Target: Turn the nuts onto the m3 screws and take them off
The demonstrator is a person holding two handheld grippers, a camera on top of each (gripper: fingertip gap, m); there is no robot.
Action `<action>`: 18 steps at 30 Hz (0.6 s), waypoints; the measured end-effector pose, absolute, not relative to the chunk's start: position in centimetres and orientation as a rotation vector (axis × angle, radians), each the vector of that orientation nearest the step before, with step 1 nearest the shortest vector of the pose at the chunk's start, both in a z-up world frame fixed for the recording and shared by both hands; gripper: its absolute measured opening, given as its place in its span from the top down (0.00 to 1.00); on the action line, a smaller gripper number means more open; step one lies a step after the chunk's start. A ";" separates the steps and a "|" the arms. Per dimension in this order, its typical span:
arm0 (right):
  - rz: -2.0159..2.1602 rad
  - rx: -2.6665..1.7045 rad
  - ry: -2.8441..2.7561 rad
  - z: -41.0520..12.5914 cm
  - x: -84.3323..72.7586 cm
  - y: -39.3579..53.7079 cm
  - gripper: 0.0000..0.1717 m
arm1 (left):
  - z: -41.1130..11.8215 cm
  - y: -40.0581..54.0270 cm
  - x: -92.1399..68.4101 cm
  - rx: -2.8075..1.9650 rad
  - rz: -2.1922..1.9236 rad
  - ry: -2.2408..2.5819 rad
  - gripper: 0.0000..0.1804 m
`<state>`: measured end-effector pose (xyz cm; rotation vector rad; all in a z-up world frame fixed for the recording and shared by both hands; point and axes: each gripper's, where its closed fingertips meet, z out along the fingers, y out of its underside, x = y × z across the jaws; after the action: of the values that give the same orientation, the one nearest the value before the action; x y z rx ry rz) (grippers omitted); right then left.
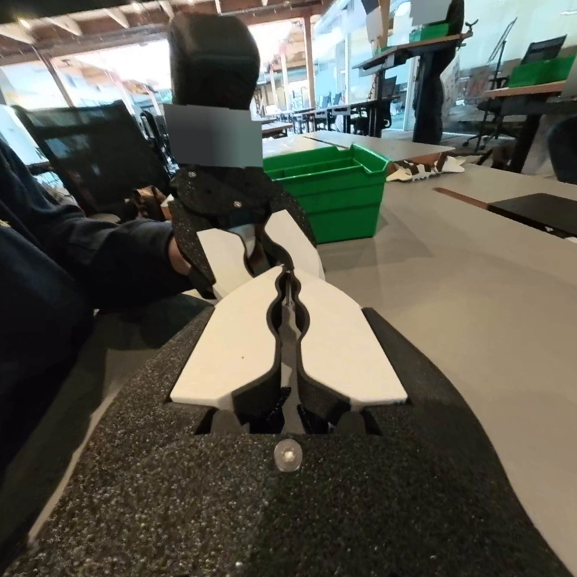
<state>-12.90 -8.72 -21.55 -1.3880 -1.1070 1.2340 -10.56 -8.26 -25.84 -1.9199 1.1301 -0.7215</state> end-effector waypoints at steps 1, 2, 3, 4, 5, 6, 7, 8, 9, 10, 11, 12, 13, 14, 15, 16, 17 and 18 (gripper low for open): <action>1.250 -1.381 -1.100 -21.4 -12.9 -8.8 0.99 | -25.9 -8.2 -10.5 -1.922 -0.724 1.131 0.83; 1.257 -1.377 -1.096 -21.3 -12.8 -8.8 0.99 | -25.9 -8.2 -10.5 -1.923 -0.723 1.133 0.85; 1.258 -1.375 -1.094 -21.2 -12.8 -8.8 0.99 | -25.9 -8.2 -10.5 -1.917 -0.721 1.133 0.86; 1.257 -1.372 -1.093 -21.2 -12.7 -8.8 0.99 | -25.8 -8.2 -10.5 -1.906 -0.720 1.131 0.88; 1.261 -1.368 -1.093 -21.1 -12.6 -8.8 0.99 | -25.5 -8.2 -10.5 -1.891 -0.720 1.129 0.91; 1.266 -1.366 -1.089 -21.0 -12.5 -8.8 0.99 | -25.3 -8.2 -10.5 -1.875 -0.722 1.124 0.93; 1.267 -1.366 -1.085 -21.0 -12.5 -8.8 0.99 | -25.0 -8.2 -10.6 -1.861 -0.722 1.118 0.95; 1.268 -1.365 -1.082 -20.9 -12.4 -8.8 0.99 | -24.8 -8.2 -10.7 -1.851 -0.724 1.114 0.97; 1.273 -1.364 -1.078 -20.9 -12.3 -8.7 0.99 | -24.7 -8.3 -10.7 -1.848 -0.730 1.115 0.97; 1.279 -1.364 -1.075 -20.9 -12.3 -8.7 0.99 | -24.7 -8.3 -10.8 -1.851 -0.736 1.115 0.97; 1.283 -1.366 -1.074 -20.9 -12.3 -8.7 0.99 | -24.8 -8.4 -10.8 -1.854 -0.741 1.116 0.97; 1.287 -1.365 -1.074 -20.9 -12.3 -8.7 0.99 | -24.8 -8.4 -10.8 -1.856 -0.746 1.120 0.97; 1.291 -1.364 -1.073 -20.9 -12.3 -8.8 0.99 | -24.8 -8.4 -10.9 -1.857 -0.749 1.121 0.97; 1.294 -1.362 -1.073 -20.8 -12.3 -8.8 0.99 | -24.8 -8.4 -10.9 -1.858 -0.747 1.120 0.96; 1.300 -1.358 -1.072 -20.8 -12.3 -8.9 0.99 | -24.9 -8.3 -10.9 -1.860 -0.742 1.119 0.94; 1.307 -1.352 -1.068 -20.6 -12.3 -8.9 0.99 | -24.9 -8.3 -10.9 -1.862 -0.737 1.119 0.92; 1.314 -1.347 -1.063 -20.5 -12.3 -9.0 0.99 | -25.0 -8.3 -10.8 -1.864 -0.736 1.120 0.91; 1.317 -1.344 -1.059 -20.4 -12.3 -9.0 0.99 | -25.0 -8.3 -10.8 -1.866 -0.738 1.123 0.90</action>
<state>-12.25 -8.98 -20.42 -1.3443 -1.0586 1.3165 -10.78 -8.28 -25.05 -1.8657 1.1227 -0.7381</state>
